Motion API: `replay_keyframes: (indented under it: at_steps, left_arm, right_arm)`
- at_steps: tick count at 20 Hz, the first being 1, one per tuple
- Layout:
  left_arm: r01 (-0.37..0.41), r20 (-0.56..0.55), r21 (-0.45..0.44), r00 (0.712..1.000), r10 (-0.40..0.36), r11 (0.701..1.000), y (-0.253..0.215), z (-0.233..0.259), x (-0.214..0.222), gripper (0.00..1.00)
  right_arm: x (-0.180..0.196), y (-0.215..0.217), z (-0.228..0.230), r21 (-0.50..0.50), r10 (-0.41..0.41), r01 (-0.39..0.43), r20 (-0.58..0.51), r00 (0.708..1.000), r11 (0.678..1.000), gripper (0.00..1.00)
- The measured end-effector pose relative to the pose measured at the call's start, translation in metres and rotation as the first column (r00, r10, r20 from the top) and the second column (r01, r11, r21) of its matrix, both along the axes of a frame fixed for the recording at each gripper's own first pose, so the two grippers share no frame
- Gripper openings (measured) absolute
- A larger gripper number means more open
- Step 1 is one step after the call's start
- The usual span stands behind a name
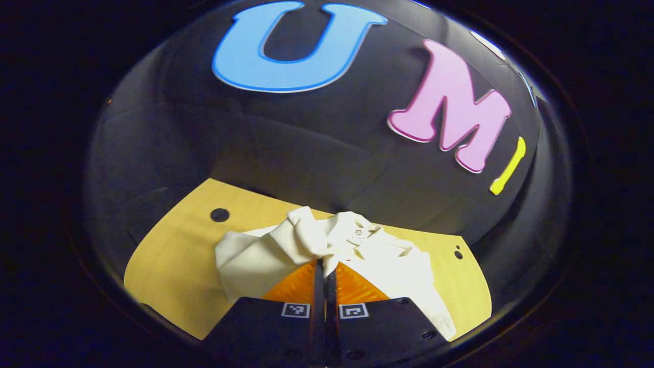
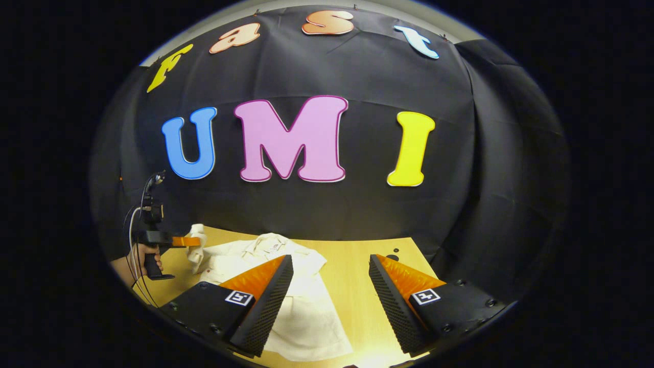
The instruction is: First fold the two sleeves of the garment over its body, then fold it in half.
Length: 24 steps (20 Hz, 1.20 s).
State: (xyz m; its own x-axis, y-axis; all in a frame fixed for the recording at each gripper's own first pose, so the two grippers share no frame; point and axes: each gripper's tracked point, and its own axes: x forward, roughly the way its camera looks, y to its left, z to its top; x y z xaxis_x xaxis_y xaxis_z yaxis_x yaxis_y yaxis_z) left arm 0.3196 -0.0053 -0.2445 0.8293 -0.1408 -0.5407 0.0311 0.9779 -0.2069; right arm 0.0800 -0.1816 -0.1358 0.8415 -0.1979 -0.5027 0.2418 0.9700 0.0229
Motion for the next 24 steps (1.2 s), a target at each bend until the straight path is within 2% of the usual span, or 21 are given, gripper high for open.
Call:
replay_keyframes:
  at_steps: [3,5,7,9,12,13,16,20,24]
  left_arm:
    - [0.131,0.015,-0.017,0.991,-0.131,0.991,-0.08,0.003,0.009,0.07]
    - [0.193,0.014,-0.008,0.981,-0.193,0.981,-0.134,-0.004,0.016,0.07]
    - [0.243,0.003,-0.026,0.97,-0.244,0.97,-0.173,-0.019,0.022,0.12]
    - [0.292,-0.001,-0.084,0.956,-0.293,0.953,-0.206,-0.025,0.021,0.34]
    - [0.301,0.054,-0.12,0.954,-0.296,0.946,-0.227,-0.02,0.019,0.97]
    - [0.292,0.072,-0.112,0.956,-0.285,0.95,-0.223,-0.015,0.014,0.99]
    - [0.236,0.107,-0.041,0.967,-0.231,0.971,-0.184,-0.009,-0.02,0.96]
    - [0.128,0.026,0.045,0.991,-0.129,0.991,-0.113,-0.02,-0.107,0.96]
    - [0.086,-0.046,0.165,0.996,-0.079,0.983,-0.055,-0.037,-0.181,0.96]
  right_arm:
    - [-0.012,-0.025,-0.016,-0.012,-0.029,0.029,-0.029,0.999,1.0,0.96]
    - [-0.02,-0.039,-0.028,-0.014,-0.047,0.046,-0.055,0.997,0.999,0.96]
    - [-0.027,-0.051,-0.038,-0.006,-0.068,0.067,-0.074,0.995,0.998,0.95]
    - [-0.032,-0.057,-0.05,0.007,-0.079,0.08,-0.094,0.992,0.997,0.96]
    - [-0.037,-0.061,-0.07,0.021,-0.087,0.091,-0.127,0.988,0.996,0.96]
    - [-0.04,-0.059,-0.076,0.029,-0.084,0.089,-0.136,0.987,0.996,0.96]
    - [-0.044,-0.044,-0.103,0.061,-0.062,0.074,-0.176,0.982,0.995,0.96]
    - [-0.059,-0.013,-0.142,0.108,-0.034,0.065,-0.27,0.962,0.992,0.96]
    - [-0.078,0.023,-0.169,0.107,0.038,0.0,-0.348,0.937,0.994,0.97]
